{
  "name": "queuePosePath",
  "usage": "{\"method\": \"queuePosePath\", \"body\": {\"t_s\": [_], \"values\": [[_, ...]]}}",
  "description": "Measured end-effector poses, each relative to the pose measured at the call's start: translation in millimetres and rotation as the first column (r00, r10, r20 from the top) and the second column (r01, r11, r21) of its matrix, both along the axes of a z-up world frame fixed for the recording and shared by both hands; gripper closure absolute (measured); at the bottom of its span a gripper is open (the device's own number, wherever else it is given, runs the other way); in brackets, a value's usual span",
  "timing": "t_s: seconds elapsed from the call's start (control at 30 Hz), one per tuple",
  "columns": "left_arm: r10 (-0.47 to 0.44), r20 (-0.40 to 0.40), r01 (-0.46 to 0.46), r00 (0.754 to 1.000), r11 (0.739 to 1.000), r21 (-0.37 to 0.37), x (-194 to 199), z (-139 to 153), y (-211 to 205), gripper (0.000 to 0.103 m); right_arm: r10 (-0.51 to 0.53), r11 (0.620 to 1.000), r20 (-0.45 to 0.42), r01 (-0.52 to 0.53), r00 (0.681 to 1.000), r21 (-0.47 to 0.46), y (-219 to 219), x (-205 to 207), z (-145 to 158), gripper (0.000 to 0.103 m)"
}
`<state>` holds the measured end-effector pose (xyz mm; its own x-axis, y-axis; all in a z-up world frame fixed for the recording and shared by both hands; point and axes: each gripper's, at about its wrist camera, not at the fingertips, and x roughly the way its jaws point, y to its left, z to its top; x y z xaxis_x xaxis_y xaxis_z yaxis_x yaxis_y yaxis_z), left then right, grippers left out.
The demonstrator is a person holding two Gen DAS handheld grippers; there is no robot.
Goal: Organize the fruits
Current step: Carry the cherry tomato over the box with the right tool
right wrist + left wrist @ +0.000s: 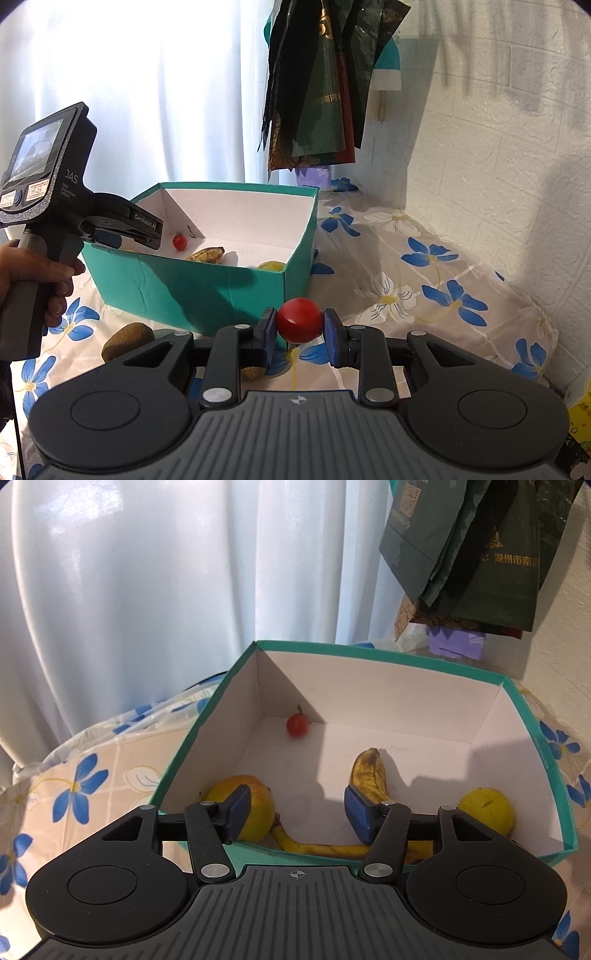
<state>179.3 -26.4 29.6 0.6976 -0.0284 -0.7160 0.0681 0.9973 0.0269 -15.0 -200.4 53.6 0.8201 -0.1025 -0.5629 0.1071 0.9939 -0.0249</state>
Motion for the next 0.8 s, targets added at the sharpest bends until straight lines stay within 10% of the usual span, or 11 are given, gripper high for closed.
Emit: {"method": "queuePosePath", "body": {"t_s": [0.8], "values": [[0.137,-0.011,-0.137,0.991,0.991,-0.007,-55.9,30.9,33.0,0.008,0.057,0.997,0.101,-0.052,0.993,-0.048,12.4,52.3,-0.2,0.077]]}}
